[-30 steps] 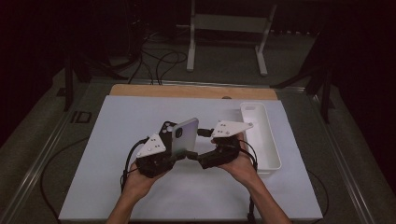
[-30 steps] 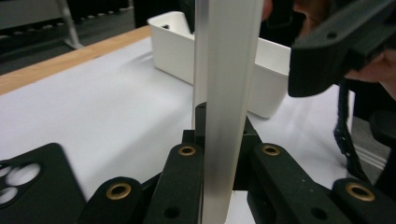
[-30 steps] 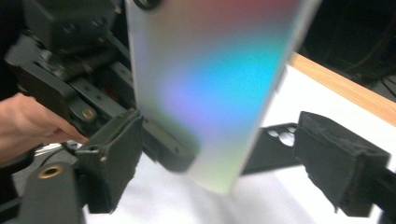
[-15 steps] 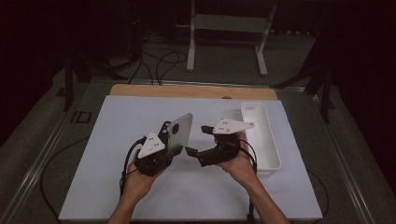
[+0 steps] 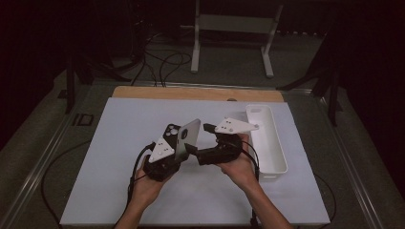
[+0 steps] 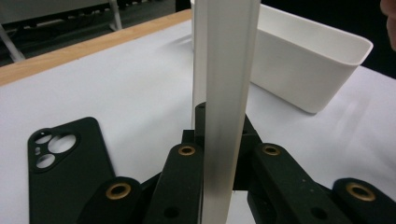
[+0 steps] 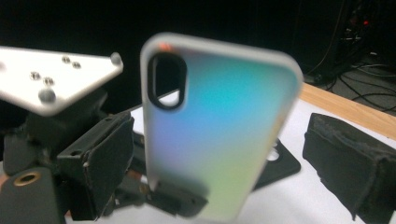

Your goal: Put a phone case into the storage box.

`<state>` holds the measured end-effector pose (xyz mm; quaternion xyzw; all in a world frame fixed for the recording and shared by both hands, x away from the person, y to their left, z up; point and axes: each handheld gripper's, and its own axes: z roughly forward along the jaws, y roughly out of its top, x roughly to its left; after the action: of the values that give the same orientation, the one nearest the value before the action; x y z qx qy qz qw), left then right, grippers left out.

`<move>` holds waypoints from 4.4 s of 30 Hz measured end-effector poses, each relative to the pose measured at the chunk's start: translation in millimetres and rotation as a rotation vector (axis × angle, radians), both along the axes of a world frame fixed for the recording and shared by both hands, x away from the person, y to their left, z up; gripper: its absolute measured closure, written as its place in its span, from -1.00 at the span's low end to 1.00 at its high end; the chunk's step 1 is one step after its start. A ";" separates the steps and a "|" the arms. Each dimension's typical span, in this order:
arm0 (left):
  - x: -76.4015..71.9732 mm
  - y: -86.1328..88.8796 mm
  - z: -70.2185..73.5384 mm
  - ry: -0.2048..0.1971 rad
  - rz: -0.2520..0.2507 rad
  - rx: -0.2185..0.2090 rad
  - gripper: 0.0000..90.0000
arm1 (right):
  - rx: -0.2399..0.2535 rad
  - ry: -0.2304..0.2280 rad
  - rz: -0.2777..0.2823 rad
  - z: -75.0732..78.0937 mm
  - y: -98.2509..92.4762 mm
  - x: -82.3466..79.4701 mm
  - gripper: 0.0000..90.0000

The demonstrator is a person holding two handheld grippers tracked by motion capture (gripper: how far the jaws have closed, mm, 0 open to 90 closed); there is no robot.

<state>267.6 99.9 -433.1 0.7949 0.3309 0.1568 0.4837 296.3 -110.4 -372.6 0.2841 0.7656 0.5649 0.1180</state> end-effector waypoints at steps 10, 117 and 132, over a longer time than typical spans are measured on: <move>0.1 -8.8 -10.0 0.047 0.014 -0.023 0.90 | 0.008 0.040 -0.080 -3.8 12.9 3.2 -0.65; -31.9 118.9 -64.9 -0.150 0.314 0.020 -0.99 | -0.038 -0.057 -0.259 17.3 -29.8 37.9 -0.63; -33.0 121.9 -63.0 -0.158 0.334 0.011 -0.99 | -0.041 -0.071 -0.339 30.9 -56.9 64.7 -0.63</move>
<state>234.7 221.8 -496.1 0.7168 0.4186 0.2987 0.4710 361.0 -167.3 -341.7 0.3868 0.7134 0.5309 0.2442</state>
